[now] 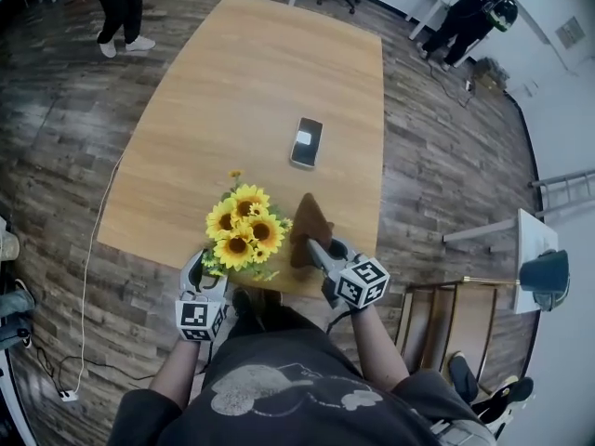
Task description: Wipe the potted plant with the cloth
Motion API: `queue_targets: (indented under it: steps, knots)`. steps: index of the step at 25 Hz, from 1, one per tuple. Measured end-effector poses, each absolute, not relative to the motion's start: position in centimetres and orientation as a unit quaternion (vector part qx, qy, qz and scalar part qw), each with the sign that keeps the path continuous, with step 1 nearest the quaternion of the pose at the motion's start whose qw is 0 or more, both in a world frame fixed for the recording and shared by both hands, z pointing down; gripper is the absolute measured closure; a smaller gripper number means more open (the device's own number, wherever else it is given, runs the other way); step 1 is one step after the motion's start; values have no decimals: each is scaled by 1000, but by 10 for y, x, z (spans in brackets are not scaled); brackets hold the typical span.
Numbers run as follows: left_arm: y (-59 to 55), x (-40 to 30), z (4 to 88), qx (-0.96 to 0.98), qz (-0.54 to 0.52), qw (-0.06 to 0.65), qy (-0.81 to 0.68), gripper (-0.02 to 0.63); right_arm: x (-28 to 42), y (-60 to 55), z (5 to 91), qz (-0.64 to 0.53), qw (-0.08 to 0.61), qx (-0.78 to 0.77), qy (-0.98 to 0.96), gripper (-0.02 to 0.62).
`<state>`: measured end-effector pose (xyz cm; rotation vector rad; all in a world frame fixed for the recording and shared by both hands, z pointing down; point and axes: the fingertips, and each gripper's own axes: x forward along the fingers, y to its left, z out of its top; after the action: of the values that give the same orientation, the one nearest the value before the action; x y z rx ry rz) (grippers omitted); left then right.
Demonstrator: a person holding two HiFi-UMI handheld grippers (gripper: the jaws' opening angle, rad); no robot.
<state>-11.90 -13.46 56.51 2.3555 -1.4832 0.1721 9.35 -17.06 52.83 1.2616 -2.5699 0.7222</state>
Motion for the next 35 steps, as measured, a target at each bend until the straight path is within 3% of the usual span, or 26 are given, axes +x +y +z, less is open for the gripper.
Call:
queue_targets:
  steps: [5,14,35]
  knots:
    - [-133,-133,553,814,22,192,-548,387,87,-156,521,238,83,425,-869,540]
    - [-97,-117,533,805,21,160,-571,437,94,-121,510,226,60,404,-884,540]
    - [103,-34,454,794,-21,80,-602,531,158,91,487,198,7,367,-909,540]
